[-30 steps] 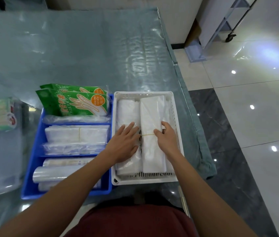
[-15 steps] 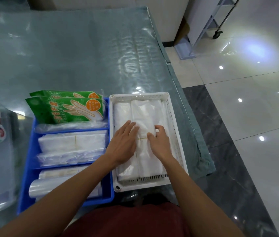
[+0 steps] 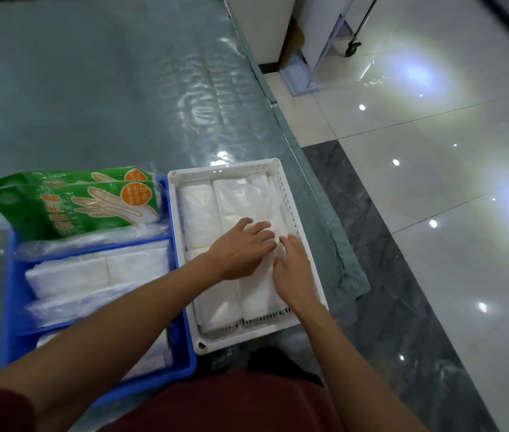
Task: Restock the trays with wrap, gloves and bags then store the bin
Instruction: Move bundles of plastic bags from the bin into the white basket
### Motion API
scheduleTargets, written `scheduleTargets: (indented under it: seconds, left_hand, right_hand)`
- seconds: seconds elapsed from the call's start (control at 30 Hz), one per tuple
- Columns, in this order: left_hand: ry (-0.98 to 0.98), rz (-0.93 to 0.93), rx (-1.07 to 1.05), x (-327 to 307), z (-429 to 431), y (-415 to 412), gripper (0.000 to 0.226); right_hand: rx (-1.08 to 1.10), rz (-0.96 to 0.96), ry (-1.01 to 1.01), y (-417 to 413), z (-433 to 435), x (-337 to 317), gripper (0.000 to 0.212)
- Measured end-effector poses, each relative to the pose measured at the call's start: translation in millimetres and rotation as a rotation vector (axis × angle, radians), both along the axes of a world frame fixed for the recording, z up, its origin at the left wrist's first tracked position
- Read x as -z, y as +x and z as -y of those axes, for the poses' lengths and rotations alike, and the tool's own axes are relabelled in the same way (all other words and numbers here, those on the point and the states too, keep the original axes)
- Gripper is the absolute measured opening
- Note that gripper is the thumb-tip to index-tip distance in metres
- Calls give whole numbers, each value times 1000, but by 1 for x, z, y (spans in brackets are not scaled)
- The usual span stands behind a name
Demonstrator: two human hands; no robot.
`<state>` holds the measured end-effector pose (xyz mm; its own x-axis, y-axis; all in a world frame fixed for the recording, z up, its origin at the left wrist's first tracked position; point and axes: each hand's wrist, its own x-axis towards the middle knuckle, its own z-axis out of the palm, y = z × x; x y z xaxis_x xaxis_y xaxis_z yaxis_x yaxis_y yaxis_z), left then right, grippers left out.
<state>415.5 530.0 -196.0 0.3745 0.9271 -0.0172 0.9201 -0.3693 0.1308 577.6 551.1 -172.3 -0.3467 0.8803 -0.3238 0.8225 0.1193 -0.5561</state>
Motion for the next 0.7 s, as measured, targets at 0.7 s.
scheduleTargets:
  seconds: [0.7]
  left_hand:
    - [-10,-73,-4,-2,-9,-40,34]
  right_hand:
    - [143,71,-26,-29,-9,12,47]
